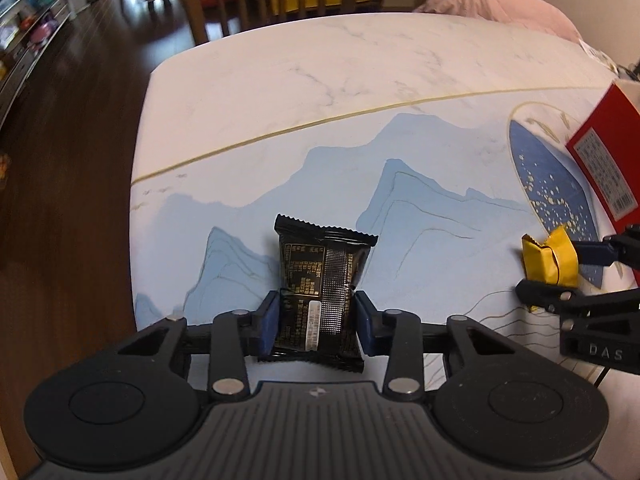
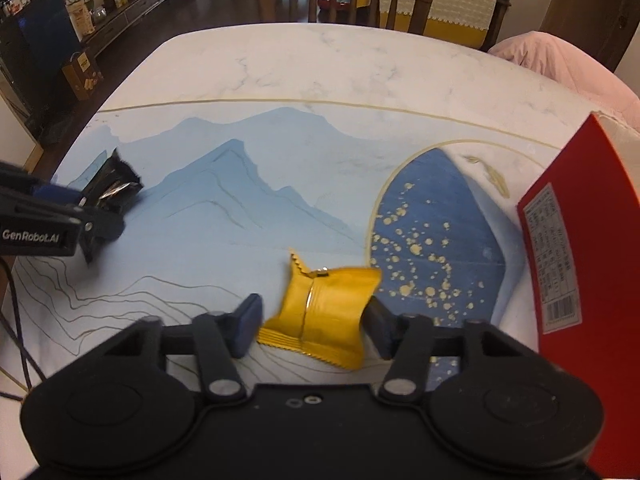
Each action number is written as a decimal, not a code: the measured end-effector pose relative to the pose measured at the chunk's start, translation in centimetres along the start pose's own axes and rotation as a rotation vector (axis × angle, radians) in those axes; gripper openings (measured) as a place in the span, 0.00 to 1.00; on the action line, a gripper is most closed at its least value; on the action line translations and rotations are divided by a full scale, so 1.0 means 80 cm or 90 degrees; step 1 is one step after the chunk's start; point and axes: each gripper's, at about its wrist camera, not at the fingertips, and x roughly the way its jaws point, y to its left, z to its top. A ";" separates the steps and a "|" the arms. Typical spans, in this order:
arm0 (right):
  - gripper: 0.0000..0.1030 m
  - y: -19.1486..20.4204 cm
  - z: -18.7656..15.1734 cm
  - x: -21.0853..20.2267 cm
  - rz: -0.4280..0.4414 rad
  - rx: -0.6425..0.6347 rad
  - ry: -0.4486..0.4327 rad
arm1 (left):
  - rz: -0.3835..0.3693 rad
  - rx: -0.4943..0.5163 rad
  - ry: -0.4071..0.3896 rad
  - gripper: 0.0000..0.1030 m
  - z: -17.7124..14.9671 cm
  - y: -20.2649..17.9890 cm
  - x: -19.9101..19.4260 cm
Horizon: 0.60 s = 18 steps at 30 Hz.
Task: Organize snacks
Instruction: 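Close the right gripper on the small yellow packet while the left grasps the black chocolate packet, then carry the yellow packet into the box with the right gripper while the left carries the black packet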
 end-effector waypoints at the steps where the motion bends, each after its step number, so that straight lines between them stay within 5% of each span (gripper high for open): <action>1: 0.47 -0.002 0.000 0.000 0.001 0.002 0.000 | 0.004 -0.010 -0.002 0.36 -0.003 -0.001 -0.001; 13: 0.39 -0.037 -0.032 -0.029 0.014 0.028 -0.006 | 0.016 -0.168 -0.026 0.35 -0.060 -0.009 -0.037; 18: 0.39 -0.048 -0.050 -0.054 0.033 0.040 -0.015 | 0.005 -0.187 -0.033 0.35 -0.082 -0.030 -0.062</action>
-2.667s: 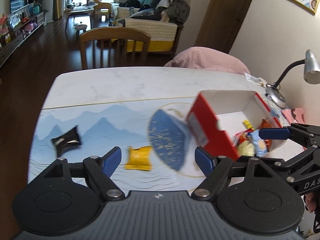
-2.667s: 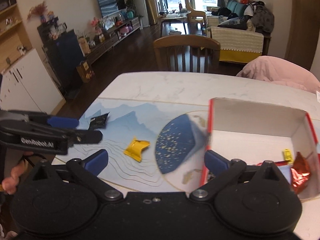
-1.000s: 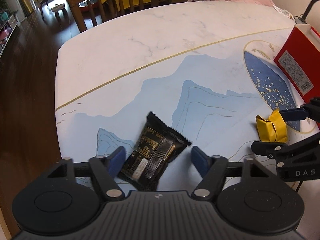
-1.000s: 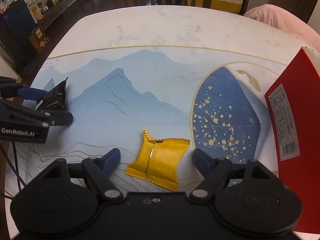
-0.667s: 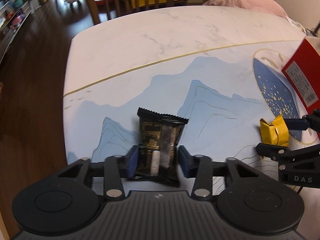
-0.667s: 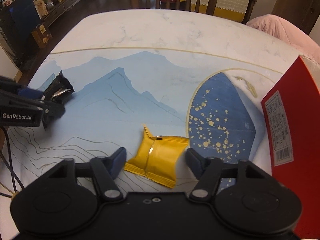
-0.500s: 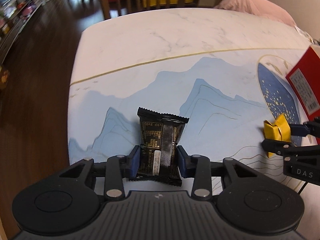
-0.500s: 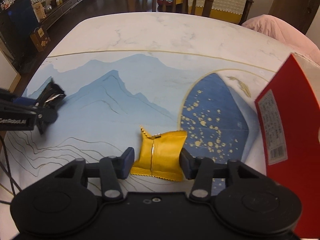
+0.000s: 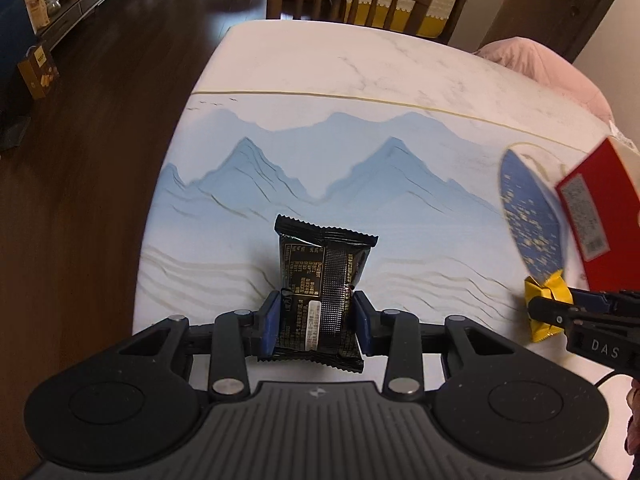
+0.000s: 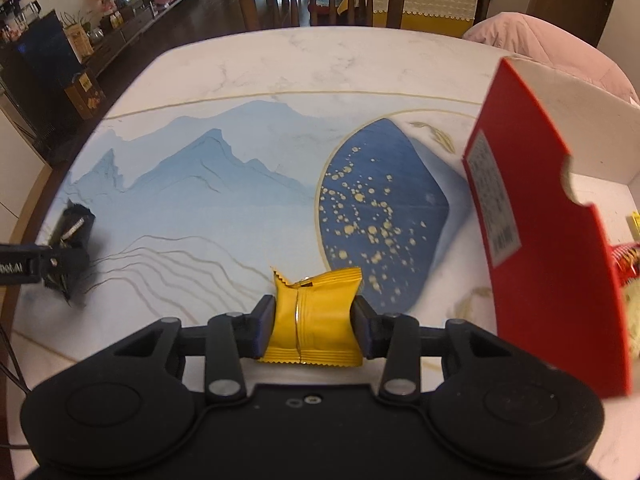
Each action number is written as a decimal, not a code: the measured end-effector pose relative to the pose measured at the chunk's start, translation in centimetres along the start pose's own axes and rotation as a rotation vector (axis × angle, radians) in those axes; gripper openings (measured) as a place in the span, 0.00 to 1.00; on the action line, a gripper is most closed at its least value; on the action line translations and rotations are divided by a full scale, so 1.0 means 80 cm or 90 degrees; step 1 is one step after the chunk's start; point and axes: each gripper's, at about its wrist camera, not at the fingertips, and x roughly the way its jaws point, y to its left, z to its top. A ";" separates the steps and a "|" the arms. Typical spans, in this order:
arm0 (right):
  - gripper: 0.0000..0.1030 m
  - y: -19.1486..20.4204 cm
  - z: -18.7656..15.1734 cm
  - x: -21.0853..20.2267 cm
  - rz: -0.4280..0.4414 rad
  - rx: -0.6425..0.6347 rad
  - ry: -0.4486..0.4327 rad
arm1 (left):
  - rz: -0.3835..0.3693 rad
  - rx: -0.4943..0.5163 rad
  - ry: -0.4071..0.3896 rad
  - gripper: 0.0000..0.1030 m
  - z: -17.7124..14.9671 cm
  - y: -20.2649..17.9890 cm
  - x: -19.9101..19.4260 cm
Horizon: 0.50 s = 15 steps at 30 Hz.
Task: Organize snacks
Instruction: 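Carry the yellow packet into the box with the right gripper while the left carries the black packet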
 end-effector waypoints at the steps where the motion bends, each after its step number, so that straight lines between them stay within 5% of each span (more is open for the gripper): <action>1: 0.39 -0.001 -0.002 -0.007 0.004 0.001 -0.002 | -0.001 0.003 -0.002 0.35 -0.005 -0.005 -0.006; 15: 0.39 -0.033 -0.026 -0.119 0.037 0.012 -0.062 | -0.060 0.021 -0.031 0.36 -0.034 -0.073 -0.093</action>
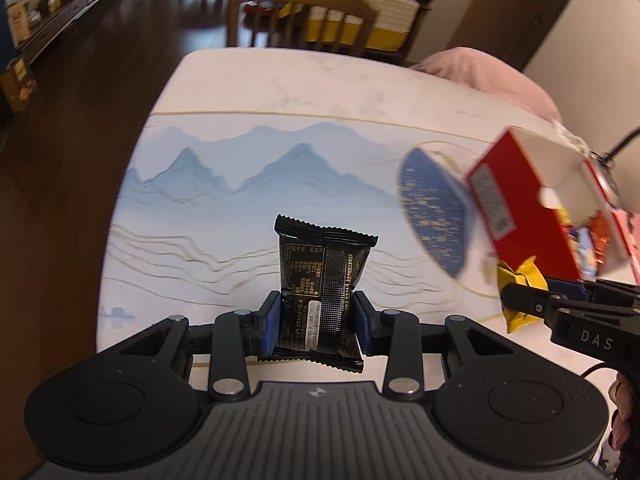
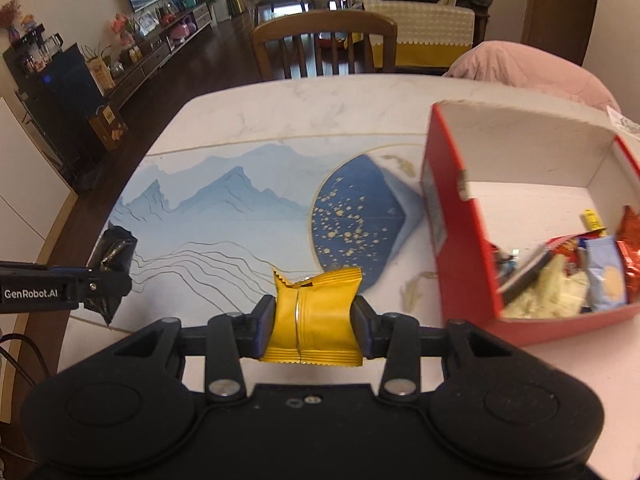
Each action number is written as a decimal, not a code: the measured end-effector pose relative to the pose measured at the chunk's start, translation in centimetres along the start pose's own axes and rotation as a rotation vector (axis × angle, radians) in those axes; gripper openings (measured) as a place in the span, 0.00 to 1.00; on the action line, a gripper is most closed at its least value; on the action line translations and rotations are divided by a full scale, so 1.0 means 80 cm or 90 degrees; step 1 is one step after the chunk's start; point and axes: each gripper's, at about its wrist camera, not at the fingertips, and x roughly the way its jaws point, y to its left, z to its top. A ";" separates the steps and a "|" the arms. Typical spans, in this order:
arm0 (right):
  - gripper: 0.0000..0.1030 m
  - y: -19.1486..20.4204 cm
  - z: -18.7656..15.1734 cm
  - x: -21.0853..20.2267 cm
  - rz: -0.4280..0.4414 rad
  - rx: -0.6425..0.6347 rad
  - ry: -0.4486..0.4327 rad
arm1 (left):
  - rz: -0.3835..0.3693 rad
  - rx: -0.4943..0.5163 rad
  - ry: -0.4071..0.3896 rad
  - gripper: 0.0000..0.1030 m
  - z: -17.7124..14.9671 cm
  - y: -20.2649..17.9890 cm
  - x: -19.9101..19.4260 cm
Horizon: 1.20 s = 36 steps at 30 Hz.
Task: Organize snacks
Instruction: 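Carry the yellow packet into the box with the right gripper while the left carries the black packet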
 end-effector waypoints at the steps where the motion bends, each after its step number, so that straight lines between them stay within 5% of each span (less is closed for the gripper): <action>1: 0.39 -0.004 -0.001 -0.007 0.001 0.002 -0.003 | -0.006 0.007 -0.002 0.36 0.000 -0.009 -0.005; 13: 0.39 -0.080 0.005 -0.070 -0.001 -0.009 -0.049 | -0.026 0.057 -0.049 0.36 0.005 -0.125 -0.036; 36: 0.39 -0.297 0.040 -0.078 -0.034 0.017 -0.058 | -0.038 0.129 -0.012 0.36 0.047 -0.354 0.043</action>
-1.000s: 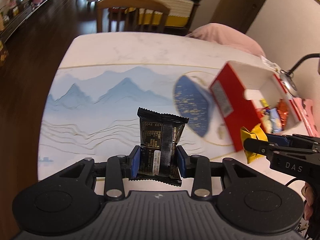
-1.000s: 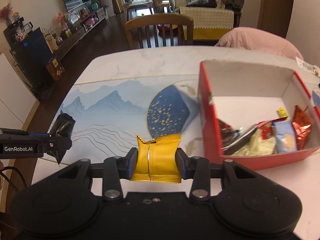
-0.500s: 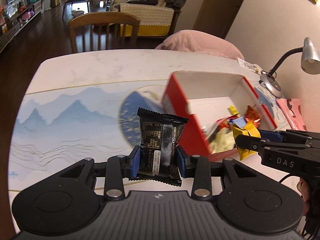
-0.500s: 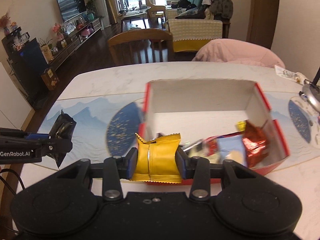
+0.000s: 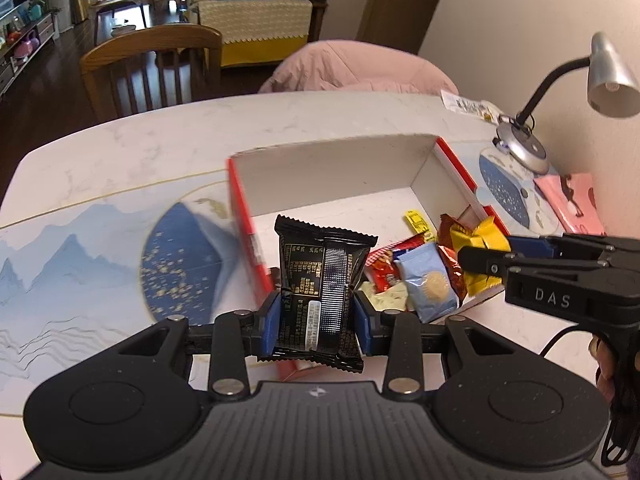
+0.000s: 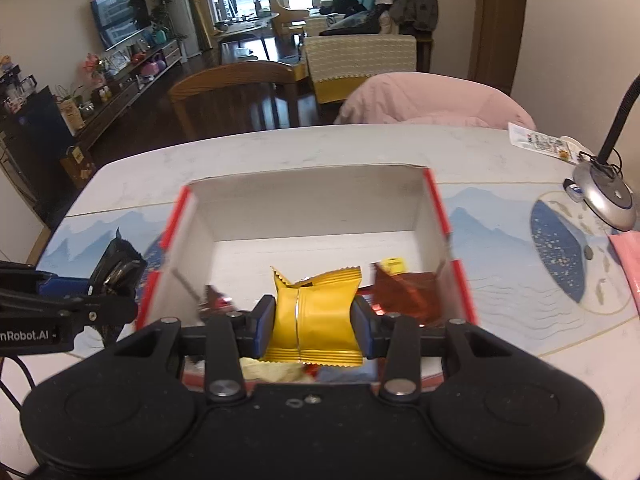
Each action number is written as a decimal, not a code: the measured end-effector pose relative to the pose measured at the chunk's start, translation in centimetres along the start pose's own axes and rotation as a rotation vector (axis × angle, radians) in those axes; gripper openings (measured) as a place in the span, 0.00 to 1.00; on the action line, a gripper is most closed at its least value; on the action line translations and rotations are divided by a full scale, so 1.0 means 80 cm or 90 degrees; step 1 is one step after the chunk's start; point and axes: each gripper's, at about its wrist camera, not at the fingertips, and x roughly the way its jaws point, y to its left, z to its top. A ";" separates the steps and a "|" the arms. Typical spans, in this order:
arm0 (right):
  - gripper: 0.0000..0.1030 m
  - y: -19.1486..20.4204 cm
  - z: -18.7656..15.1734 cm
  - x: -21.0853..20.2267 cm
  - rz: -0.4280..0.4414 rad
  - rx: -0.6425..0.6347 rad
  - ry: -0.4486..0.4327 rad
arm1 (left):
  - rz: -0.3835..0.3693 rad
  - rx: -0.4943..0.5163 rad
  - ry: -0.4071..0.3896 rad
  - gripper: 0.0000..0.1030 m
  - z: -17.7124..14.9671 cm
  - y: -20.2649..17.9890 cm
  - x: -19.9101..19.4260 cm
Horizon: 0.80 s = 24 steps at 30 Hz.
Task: Organize snacks
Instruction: 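Carry the yellow packet into the box with the right gripper while the left carries the black packet, then open both grippers to drop the yellow and black packets in the box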
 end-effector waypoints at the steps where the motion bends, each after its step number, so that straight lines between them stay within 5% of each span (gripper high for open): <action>1: 0.39 -0.007 0.001 0.002 -0.004 0.001 0.002 | 0.001 0.002 0.004 0.36 0.003 -0.004 0.005; 14: 0.39 -0.058 -0.005 0.045 -0.010 0.021 0.048 | 0.040 0.047 0.081 0.36 0.018 -0.048 0.098; 24: 0.39 -0.057 -0.013 0.054 -0.001 0.012 0.060 | 0.044 0.052 0.101 0.36 0.004 -0.043 0.117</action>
